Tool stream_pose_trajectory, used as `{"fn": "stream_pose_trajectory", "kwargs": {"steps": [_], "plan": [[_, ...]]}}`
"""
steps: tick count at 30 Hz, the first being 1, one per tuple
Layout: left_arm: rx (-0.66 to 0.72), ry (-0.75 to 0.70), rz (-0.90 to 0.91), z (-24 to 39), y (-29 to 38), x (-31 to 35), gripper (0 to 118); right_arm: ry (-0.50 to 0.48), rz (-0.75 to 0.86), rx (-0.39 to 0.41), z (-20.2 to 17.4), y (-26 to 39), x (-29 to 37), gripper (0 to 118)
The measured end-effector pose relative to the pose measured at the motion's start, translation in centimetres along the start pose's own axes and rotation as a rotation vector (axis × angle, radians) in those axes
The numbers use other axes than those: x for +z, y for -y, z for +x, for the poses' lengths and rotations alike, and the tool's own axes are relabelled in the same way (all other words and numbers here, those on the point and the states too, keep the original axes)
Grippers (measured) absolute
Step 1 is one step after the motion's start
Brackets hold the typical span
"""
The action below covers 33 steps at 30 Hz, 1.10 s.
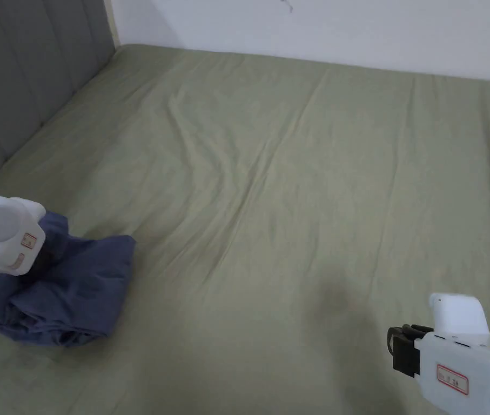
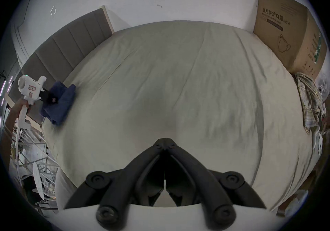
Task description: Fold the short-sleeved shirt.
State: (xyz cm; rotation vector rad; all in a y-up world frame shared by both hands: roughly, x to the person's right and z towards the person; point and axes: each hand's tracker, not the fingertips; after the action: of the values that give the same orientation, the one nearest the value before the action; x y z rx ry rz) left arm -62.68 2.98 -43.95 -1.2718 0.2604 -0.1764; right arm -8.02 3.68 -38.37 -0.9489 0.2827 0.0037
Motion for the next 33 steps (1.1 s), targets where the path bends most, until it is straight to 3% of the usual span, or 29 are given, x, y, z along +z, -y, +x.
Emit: {"fn": "stream_pose_trajectory", "kwargs": {"steps": [5,6,10,13,14,15,17,18,21,28,33], "plan": [[0.010,-0.127,0.042,-1.5,0.9,0.1,97,-0.017,0.021,0.037,-3.0,-1.1,-1.1,0],[0.029,-0.130,0.059,-1.9,1.1,0.3,102,-0.024,0.024,0.040,-3.4,-1.3,-1.2,0],[0.210,0.011,0.117,-3.9,2.4,1.9,102,-0.051,0.029,0.042,-4.8,-1.7,-2.1,0],[0.220,0.066,0.121,-3.9,2.9,3.1,101,-0.064,0.027,0.050,-5.4,-1.5,-2.2,0],[0.212,0.079,0.124,-3.6,3.3,3.5,98,-0.065,0.026,0.051,-5.4,-1.4,-2.2,0],[0.204,0.095,0.133,-3.3,3.5,4.0,78,-0.066,0.024,0.050,-5.4,-1.4,-2.2,0],[0.217,0.148,0.165,-2.2,4.0,5.1,10,-0.070,0.021,0.044,-5.4,-1.1,-2.0,0],[0.229,0.155,0.169,-1.9,4.2,5.4,0,-0.069,0.019,0.040,-5.3,-1.0,-2.0,0],[0.228,0.232,0.218,-0.1,4.6,6.6,0,-0.070,0.024,0.030,-4.9,-0.8,-1.4,0],[0.314,0.223,0.371,6.9,6.6,12.1,0,-0.062,0.076,-0.004,-3.3,-0.5,1.2,0],[0.247,0.151,0.524,14.2,8.0,18.3,0,-0.045,0.149,-0.014,-1.3,0.2,3.7,0]]}}
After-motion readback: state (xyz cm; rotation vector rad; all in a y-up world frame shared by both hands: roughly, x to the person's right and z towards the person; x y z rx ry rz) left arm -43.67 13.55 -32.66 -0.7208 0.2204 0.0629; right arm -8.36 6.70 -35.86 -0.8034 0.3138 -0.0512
